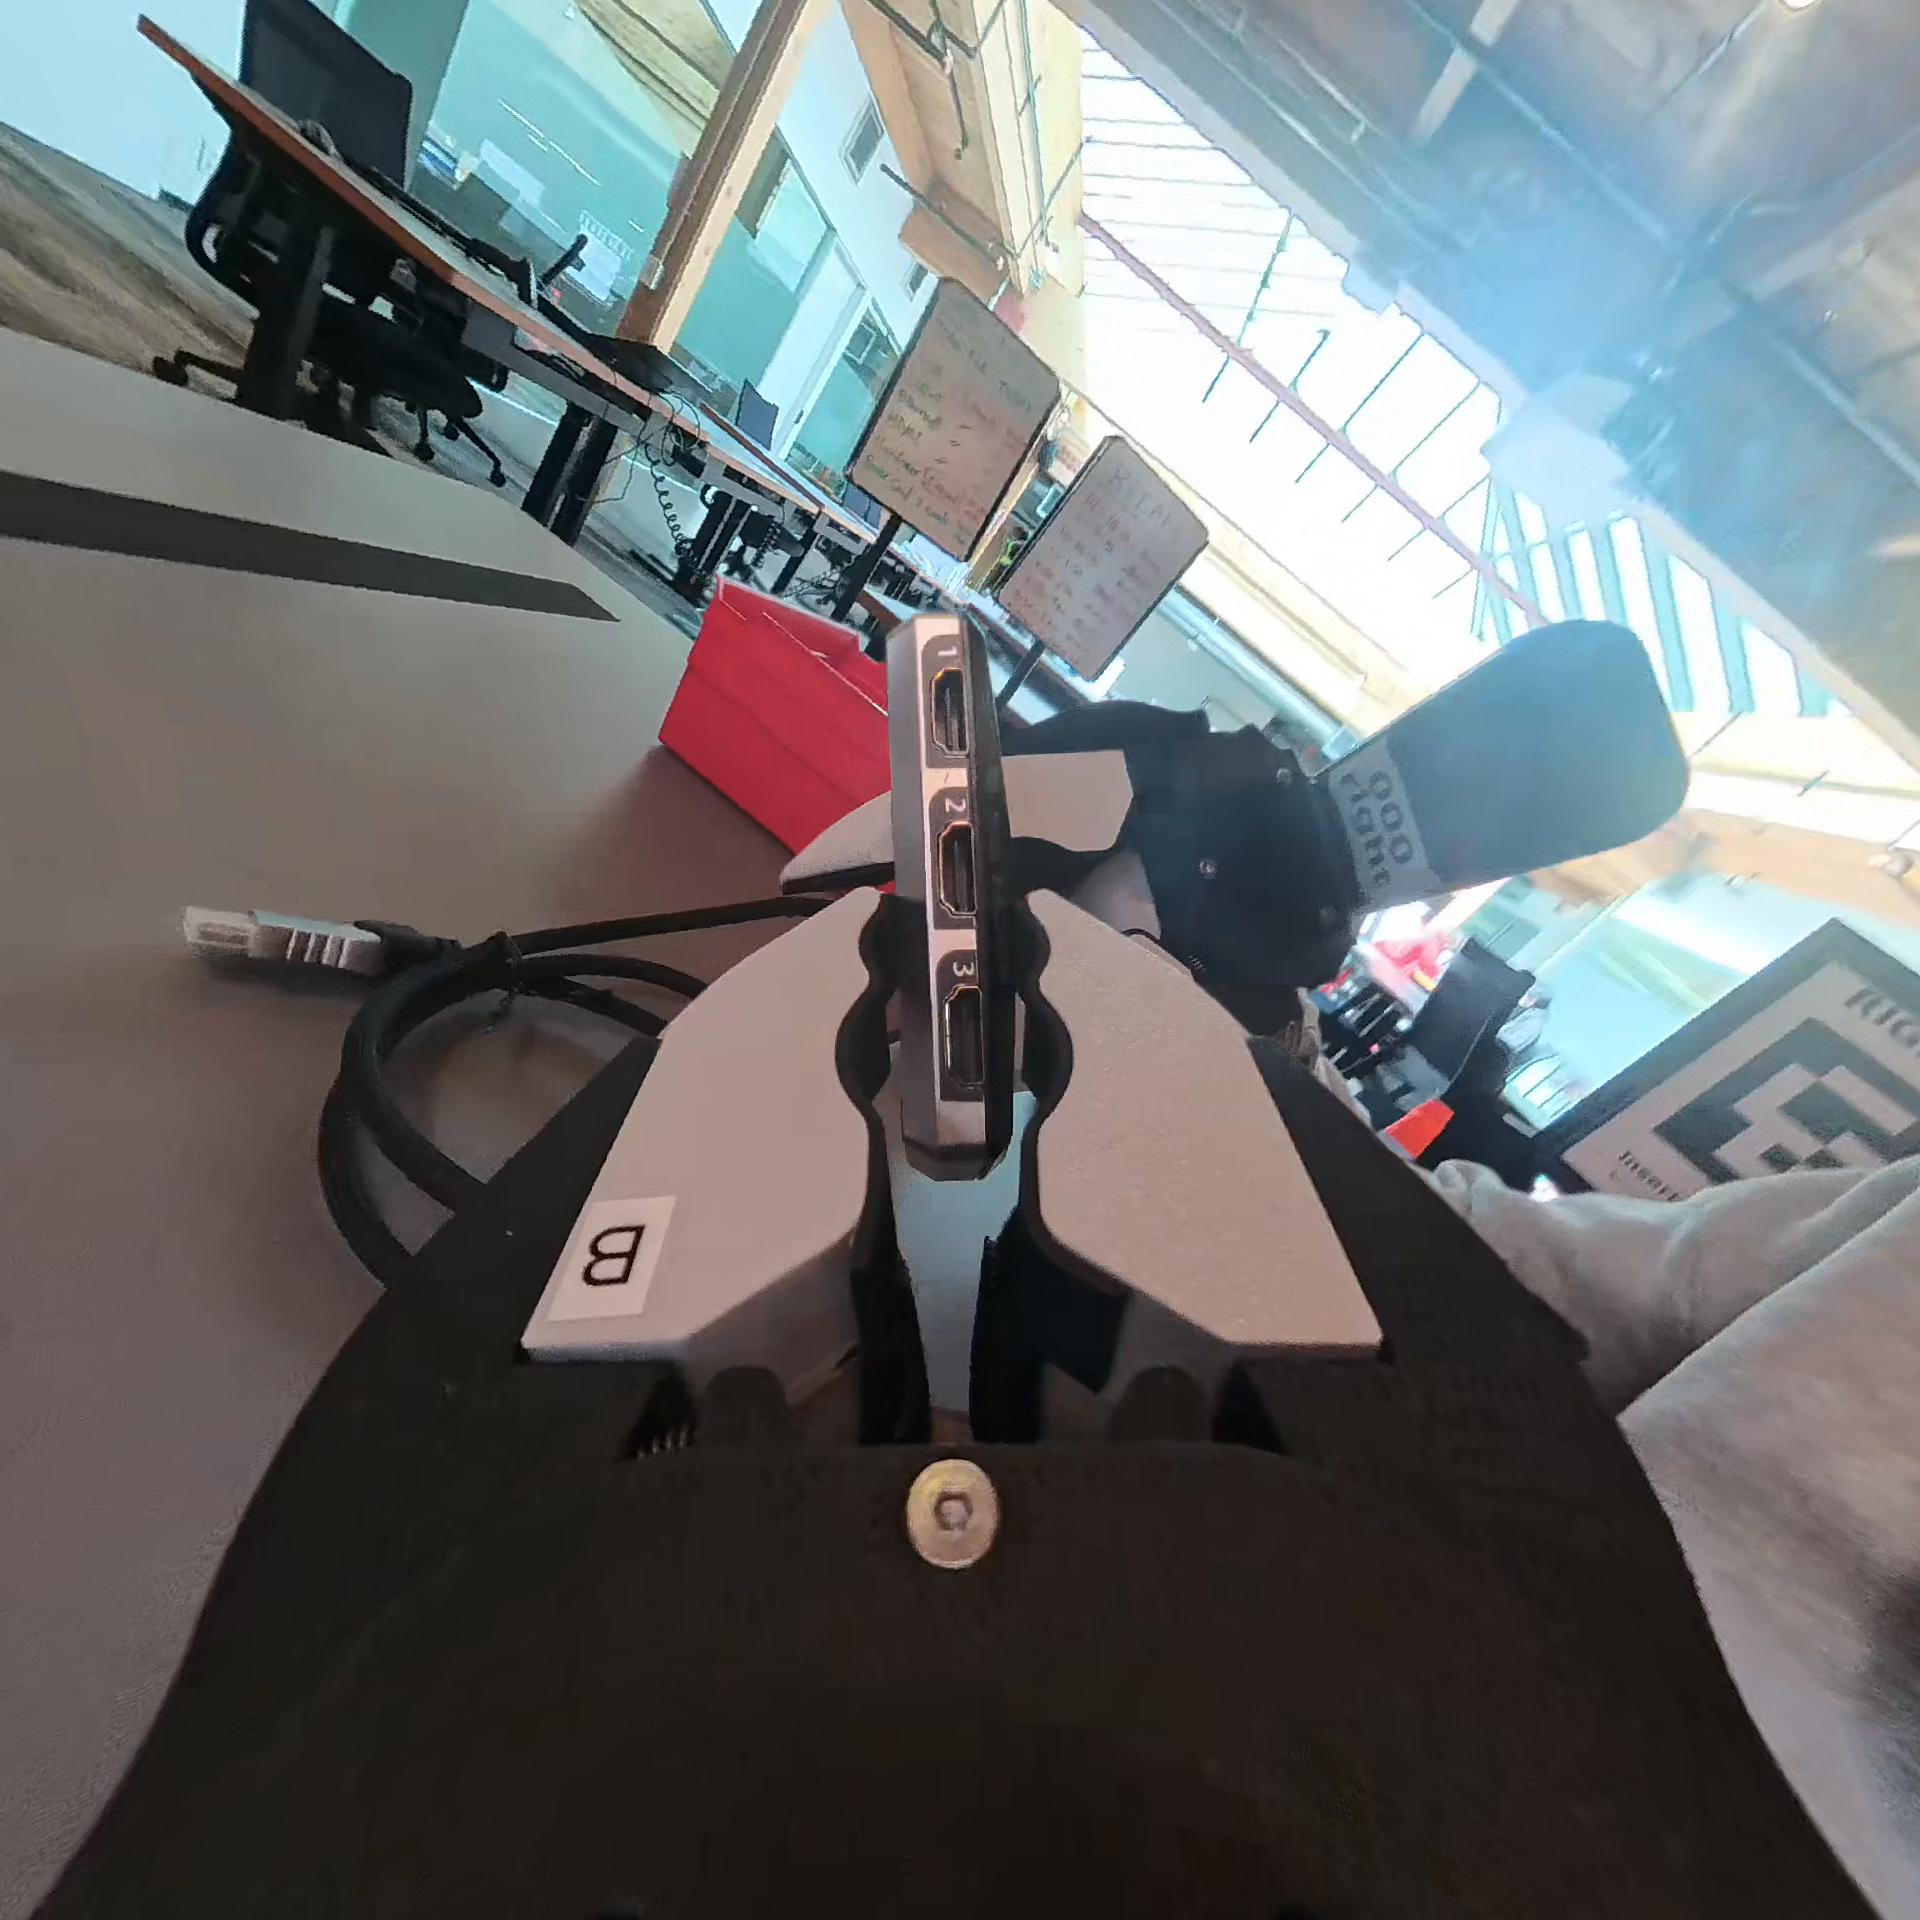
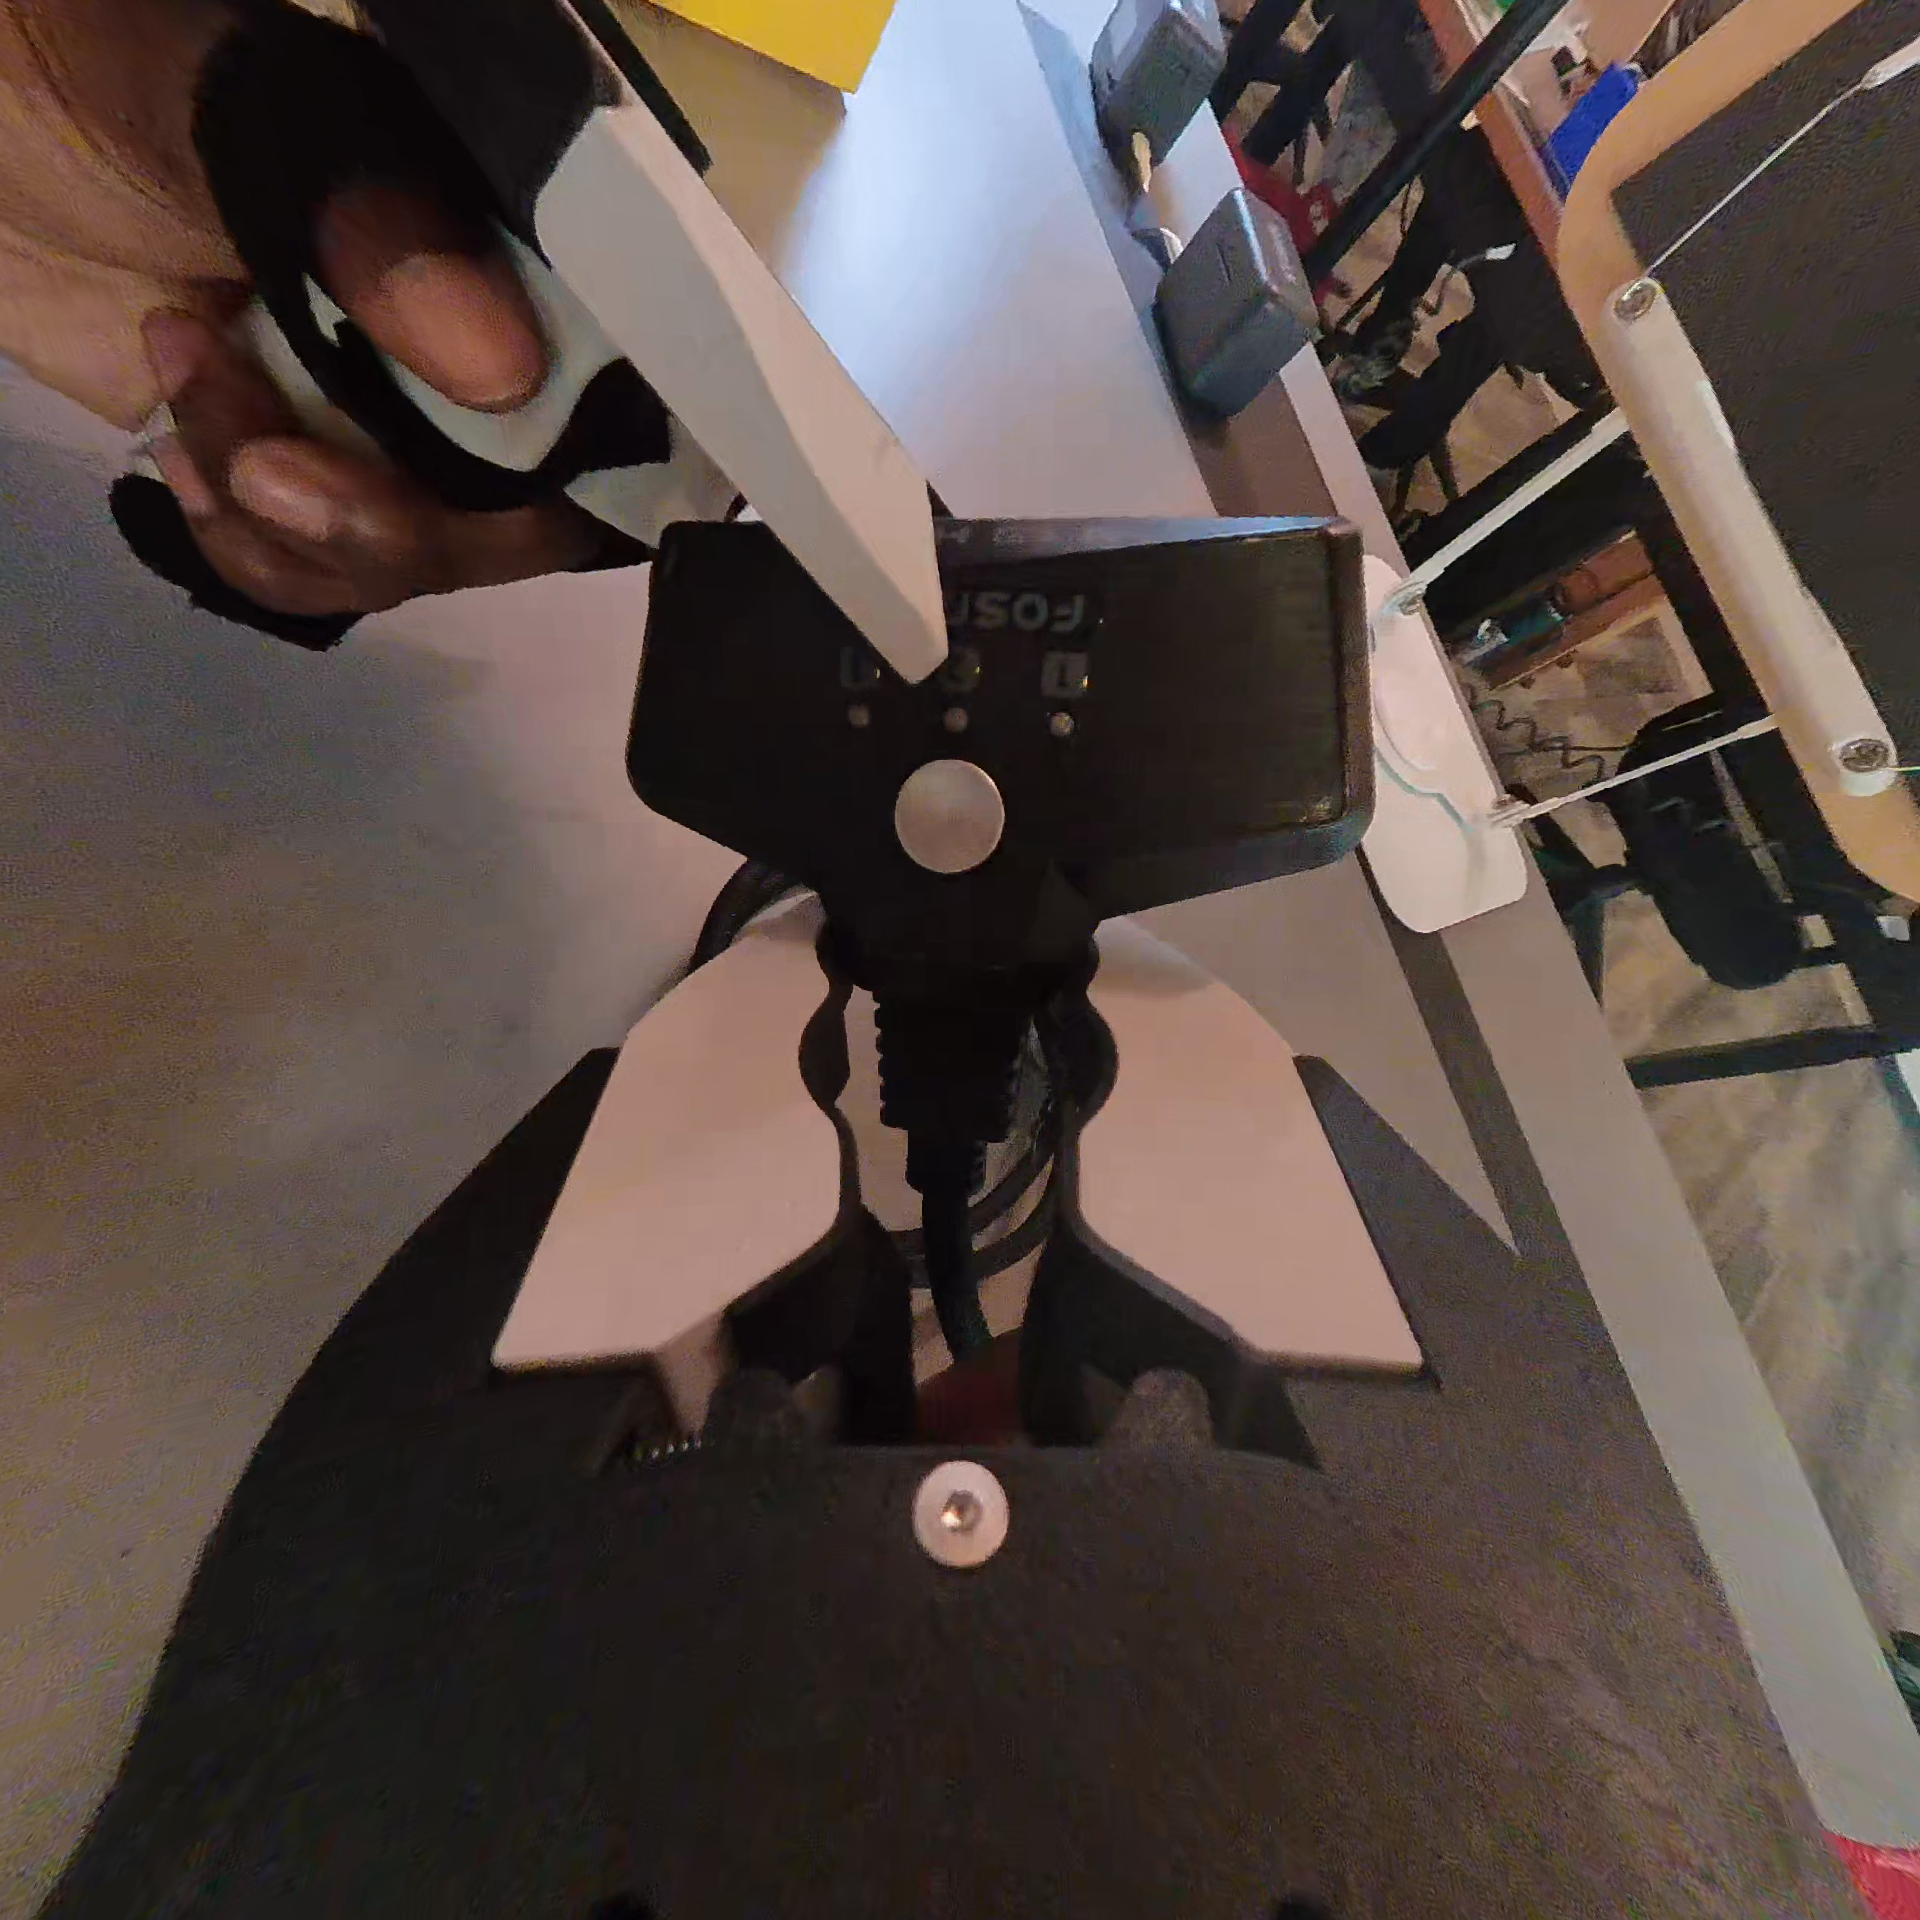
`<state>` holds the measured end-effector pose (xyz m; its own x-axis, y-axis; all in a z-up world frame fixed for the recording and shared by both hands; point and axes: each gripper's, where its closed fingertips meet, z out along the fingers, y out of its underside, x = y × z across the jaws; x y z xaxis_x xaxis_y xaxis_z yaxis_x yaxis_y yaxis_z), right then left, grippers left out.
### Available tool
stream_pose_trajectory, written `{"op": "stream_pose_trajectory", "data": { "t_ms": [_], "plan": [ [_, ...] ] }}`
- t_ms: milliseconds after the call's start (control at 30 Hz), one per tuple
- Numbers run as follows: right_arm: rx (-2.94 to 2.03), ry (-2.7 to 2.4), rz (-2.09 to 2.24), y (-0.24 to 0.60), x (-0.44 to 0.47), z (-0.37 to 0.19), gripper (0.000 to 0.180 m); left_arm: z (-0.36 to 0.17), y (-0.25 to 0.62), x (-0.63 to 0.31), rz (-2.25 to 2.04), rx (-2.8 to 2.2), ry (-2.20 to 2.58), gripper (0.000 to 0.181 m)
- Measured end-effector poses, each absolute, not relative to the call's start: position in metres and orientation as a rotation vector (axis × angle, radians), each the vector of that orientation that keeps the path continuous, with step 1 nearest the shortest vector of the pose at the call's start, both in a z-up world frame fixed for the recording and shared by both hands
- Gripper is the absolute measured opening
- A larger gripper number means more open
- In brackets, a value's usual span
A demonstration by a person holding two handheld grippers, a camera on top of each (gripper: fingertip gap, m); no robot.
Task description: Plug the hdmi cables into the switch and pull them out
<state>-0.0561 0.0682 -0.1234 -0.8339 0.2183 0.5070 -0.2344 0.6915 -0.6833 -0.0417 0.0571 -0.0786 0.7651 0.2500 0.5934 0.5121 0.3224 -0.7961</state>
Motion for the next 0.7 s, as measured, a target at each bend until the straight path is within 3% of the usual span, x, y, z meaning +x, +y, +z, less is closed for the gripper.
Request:
{"op": "stream_pose_trajectory", "data": {
  "t_ms": [167, 267, 400, 567, 700],
  "plan": [
    [0.124, -2.379, 0.955, 0.074, -0.053, -0.117, 0.036, -0.070, 0.057, -0.037, -0.237, -1.252, -0.673, 0.021],
    [0.325, -2.471, 0.681, 0.099, -0.054, -0.129, 0.036, -0.053, 0.031, -0.054, -0.133, -1.160, -0.696, 0.042],
    [0.586, -2.496, 0.273, 0.125, -0.058, -0.168, 0.036, -0.041, -0.028, -0.085, 0.149, -1.011, -0.798, 0.043],
    [0.736, -2.765, 0.671, 0.094, -0.005, -0.199, 0.034, -0.039, -0.041, -0.088, 0.108, -0.952, -0.819, 0.043],
    [0.709, -2.836, 0.716, 0.091, -0.003, -0.211, 0.033, -0.046, -0.023, -0.084, 0.099, -1.046, -0.791, 0.043]
  ]
}}
